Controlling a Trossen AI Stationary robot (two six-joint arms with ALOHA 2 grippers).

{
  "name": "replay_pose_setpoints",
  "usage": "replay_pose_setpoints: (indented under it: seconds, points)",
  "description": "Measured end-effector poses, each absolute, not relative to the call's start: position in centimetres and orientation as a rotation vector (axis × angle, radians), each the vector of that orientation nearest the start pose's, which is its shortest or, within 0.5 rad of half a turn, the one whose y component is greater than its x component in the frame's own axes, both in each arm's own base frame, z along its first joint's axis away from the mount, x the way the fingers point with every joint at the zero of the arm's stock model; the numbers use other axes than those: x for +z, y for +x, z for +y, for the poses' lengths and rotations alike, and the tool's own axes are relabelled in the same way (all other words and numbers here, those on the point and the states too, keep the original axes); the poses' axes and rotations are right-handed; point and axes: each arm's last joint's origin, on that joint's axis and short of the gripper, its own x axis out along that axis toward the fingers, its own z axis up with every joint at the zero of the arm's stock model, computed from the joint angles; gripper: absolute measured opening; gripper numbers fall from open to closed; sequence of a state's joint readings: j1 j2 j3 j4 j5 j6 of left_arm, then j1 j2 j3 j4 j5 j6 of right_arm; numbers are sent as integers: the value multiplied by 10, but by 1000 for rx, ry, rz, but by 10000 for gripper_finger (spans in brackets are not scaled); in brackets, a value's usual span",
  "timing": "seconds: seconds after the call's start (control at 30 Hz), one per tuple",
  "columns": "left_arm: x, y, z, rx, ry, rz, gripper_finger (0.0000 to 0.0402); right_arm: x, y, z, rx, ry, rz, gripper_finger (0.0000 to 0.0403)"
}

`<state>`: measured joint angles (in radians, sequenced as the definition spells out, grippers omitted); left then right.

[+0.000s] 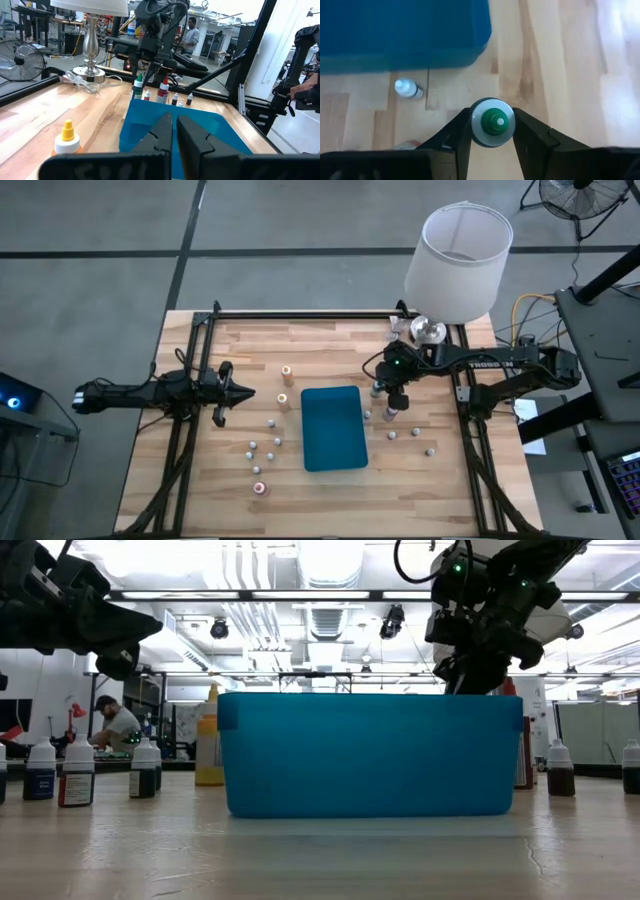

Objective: Pick & Place food coloring
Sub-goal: Put the large green food coloring bottle into the blue bin

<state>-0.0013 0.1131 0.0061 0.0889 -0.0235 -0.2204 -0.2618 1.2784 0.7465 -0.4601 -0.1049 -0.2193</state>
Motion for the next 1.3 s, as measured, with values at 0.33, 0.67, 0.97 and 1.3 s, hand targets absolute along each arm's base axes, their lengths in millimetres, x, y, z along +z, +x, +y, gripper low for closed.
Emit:
replay_pose_setpoints:
  seconds: [0.33, 0.67, 0.97, 1.3]
  points:
    - [165, 104, 1, 24, -220, 15, 0, 245, 242, -62, -49, -40, 900, 107]
    - [165, 104, 1, 24, -220, 16, 0, 291, 254, -56, -32, -77, 796, 108]
    - [165, 104, 1, 24, -220, 15, 0, 311, 260, -41, 17, -106, 737, 108]
    - [165, 104, 1, 24, -220, 15, 0, 318, 275, -41, 23, -65, 804, 109]
